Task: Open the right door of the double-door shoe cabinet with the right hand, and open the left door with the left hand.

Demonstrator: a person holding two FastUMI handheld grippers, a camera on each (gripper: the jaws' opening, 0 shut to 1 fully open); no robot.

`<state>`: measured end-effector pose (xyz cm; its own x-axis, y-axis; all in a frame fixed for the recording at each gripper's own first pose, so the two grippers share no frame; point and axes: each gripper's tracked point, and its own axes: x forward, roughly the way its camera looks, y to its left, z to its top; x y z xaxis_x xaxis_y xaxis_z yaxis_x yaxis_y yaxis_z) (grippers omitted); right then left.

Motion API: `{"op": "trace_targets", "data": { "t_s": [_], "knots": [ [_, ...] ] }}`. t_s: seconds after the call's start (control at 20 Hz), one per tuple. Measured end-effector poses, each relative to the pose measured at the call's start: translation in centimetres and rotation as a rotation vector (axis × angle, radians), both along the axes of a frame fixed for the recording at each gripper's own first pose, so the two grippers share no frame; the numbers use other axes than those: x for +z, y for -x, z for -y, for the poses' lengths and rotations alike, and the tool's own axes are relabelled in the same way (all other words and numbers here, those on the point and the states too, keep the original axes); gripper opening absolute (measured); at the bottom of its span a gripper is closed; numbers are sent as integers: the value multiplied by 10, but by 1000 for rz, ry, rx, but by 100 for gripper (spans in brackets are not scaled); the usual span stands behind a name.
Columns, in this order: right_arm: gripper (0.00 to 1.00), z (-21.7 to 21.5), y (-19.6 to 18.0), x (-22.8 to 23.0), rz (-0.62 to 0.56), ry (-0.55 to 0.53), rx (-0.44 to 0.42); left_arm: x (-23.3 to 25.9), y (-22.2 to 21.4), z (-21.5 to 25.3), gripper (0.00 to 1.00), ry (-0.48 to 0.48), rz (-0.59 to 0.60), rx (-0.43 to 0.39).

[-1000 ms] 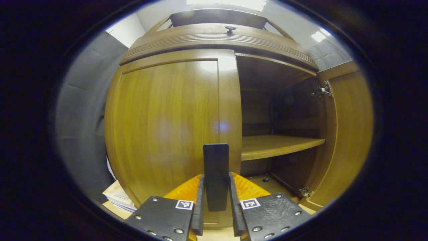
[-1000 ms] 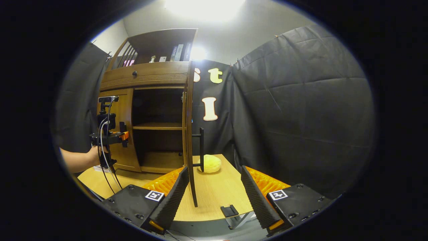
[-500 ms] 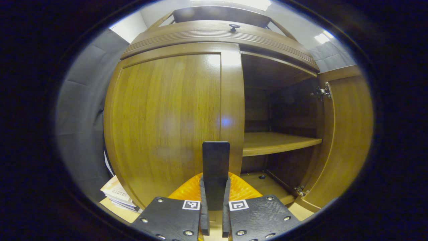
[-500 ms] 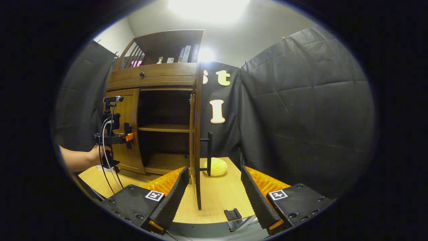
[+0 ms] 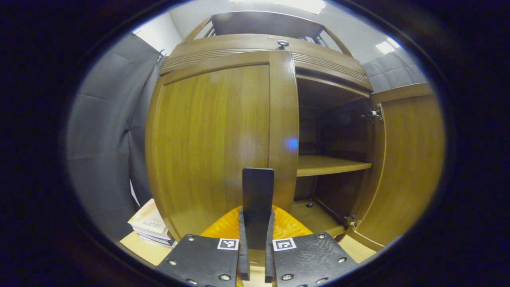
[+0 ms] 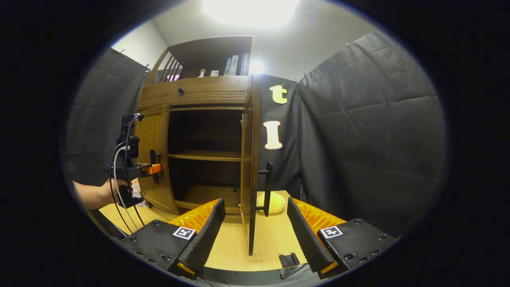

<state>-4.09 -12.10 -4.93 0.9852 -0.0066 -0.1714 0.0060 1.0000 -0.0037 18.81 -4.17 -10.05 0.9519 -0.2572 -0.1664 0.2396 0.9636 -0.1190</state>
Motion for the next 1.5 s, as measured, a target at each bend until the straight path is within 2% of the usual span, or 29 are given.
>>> {"op": "trace_targets", "data": {
  "t_s": [0.65,0.85,1.0,1.05,1.2,1.25,1.3,1.5],
  "knots": [
    [98,-37,-19,1,23,-33,87,12,49,-41,17,24,-6,32],
    [98,-51,-26,0,26,-41,117,7,72,-67,14,24,-8,41],
    [98,-65,-32,-4,19,-51,141,8,81,-79,14,16,6,56],
    [98,-69,-34,-5,19,-54,150,9,84,-83,17,11,9,59],
    [98,-83,-39,-5,22,-52,175,9,93,-97,16,16,7,70],
    [93,-87,-40,-5,23,-53,182,8,95,-101,16,18,6,75],
    [98,-90,-41,-4,25,-55,186,7,97,-107,15,17,7,81],
    [98,-102,-47,-2,30,-64,202,8,108,-129,15,18,2,118]
  ]
}}
